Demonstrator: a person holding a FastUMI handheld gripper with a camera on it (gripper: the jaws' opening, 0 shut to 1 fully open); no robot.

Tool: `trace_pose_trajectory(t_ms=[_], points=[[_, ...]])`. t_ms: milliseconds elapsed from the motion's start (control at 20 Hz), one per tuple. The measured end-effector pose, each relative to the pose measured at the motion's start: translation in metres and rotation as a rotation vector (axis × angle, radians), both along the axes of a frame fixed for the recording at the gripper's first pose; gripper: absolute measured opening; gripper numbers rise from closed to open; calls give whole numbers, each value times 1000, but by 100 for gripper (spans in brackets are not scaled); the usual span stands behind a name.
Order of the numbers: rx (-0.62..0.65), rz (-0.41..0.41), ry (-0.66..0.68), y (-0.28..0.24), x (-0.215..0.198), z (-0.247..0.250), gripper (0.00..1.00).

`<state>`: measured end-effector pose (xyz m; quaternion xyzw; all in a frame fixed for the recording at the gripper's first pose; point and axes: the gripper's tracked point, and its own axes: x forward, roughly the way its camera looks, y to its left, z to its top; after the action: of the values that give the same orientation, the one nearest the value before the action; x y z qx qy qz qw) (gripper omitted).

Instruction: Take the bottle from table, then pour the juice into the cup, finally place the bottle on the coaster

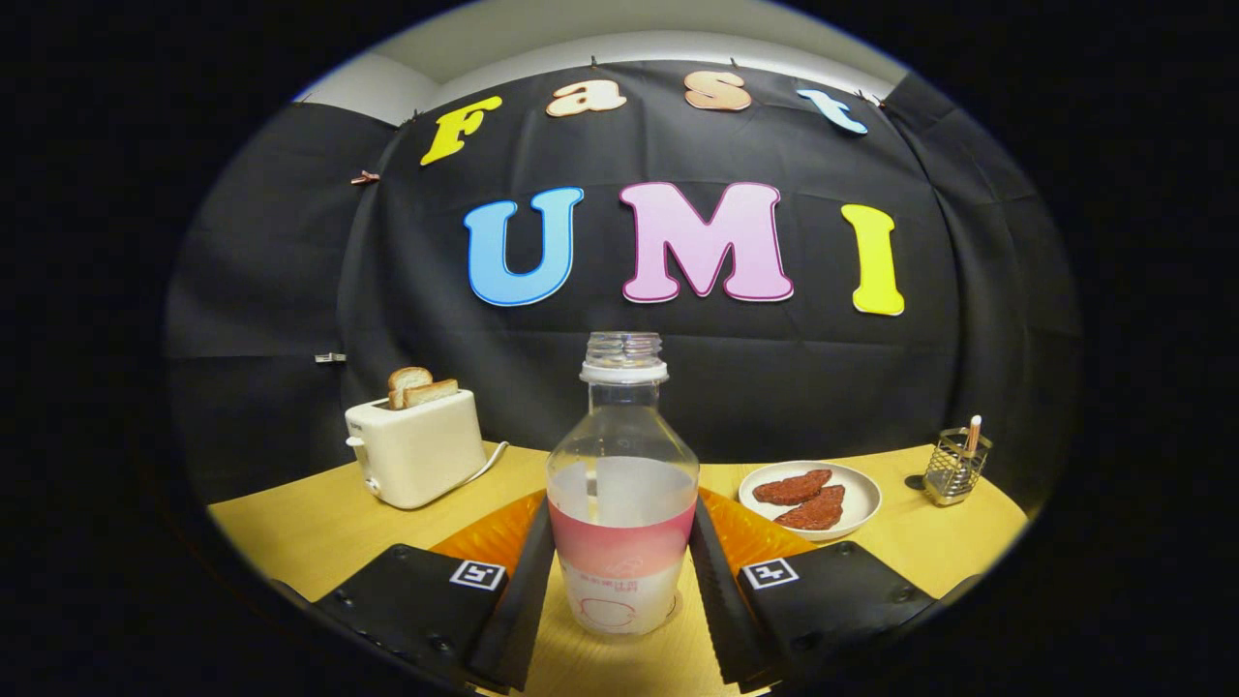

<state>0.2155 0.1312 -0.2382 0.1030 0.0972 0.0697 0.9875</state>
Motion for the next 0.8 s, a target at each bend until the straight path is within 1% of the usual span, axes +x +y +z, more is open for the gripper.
trace_pose_trajectory(t_ms=[200, 400, 650, 800], points=[[-34, 14, -18, 9, 17, -23, 73], [-46, 21, -12, 13, 24, -44, 74], [-63, 30, -22, 14, 26, -53, 74], [-64, 21, -22, 11, 30, -57, 74]])
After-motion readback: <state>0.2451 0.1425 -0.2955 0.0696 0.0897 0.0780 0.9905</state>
